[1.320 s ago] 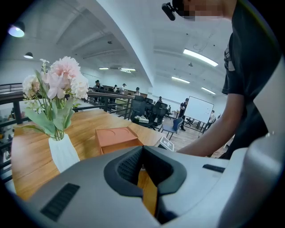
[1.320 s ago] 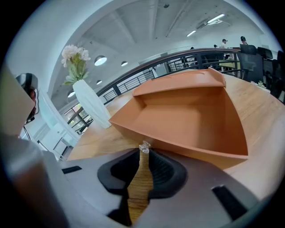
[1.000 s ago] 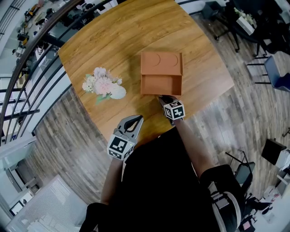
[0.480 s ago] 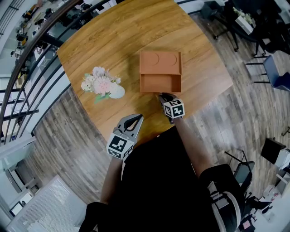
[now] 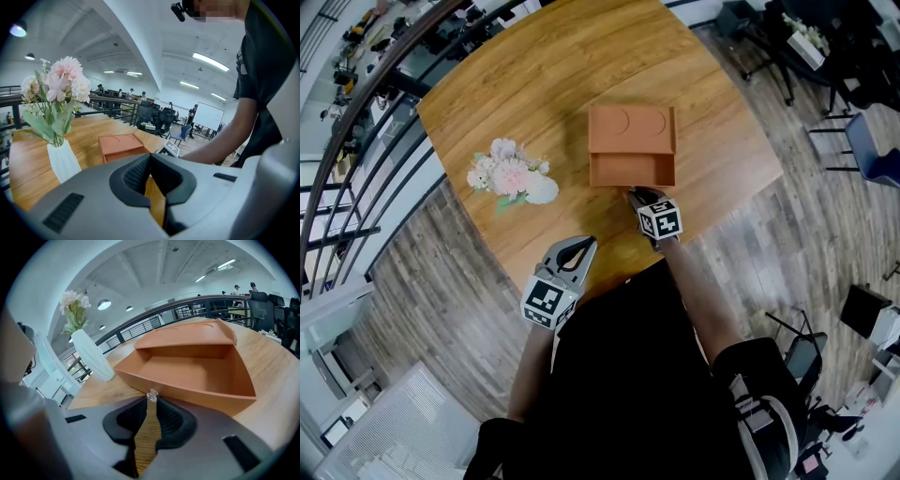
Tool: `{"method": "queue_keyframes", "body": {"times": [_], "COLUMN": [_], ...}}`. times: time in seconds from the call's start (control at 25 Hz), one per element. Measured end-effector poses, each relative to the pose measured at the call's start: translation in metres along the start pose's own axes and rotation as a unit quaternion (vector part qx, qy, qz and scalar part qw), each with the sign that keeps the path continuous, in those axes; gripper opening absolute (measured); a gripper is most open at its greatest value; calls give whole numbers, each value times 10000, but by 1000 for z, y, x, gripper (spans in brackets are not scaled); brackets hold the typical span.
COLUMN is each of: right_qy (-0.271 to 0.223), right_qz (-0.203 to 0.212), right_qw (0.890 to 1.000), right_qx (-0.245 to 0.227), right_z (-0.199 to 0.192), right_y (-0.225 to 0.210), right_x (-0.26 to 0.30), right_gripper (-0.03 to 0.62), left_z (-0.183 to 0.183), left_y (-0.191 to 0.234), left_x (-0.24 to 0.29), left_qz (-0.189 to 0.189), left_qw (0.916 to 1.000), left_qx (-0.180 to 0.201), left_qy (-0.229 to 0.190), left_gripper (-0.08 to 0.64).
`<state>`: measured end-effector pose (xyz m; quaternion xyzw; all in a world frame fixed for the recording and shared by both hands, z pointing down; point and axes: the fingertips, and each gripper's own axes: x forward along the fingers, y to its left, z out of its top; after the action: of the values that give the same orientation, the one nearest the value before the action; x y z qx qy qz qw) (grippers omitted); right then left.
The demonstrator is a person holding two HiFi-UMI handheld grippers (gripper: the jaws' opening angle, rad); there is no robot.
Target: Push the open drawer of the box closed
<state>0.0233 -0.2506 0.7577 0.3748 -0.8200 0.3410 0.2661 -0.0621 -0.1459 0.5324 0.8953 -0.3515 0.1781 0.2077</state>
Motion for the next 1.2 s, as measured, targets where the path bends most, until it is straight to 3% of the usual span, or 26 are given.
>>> {"method": "queue_keyframes", "body": {"times": [0.28,1.2], "right_qy": [-17,-30], "right_qz": [-28,-56], "right_qw": [9998,9999], "right_qx": [181,93], "right_z": [8,24], "right_y": [-7,-17], "right_x": [1,16], "right_gripper": [80,80], "left_z": [2,-3], "left_y": [0,2], "left_x": [-1,3], "left_qz": [8,10], "left_qw": [10000,9999], "left_qx": [0,-19], "left_qy": [33,118], "left_gripper": [23,23]}}
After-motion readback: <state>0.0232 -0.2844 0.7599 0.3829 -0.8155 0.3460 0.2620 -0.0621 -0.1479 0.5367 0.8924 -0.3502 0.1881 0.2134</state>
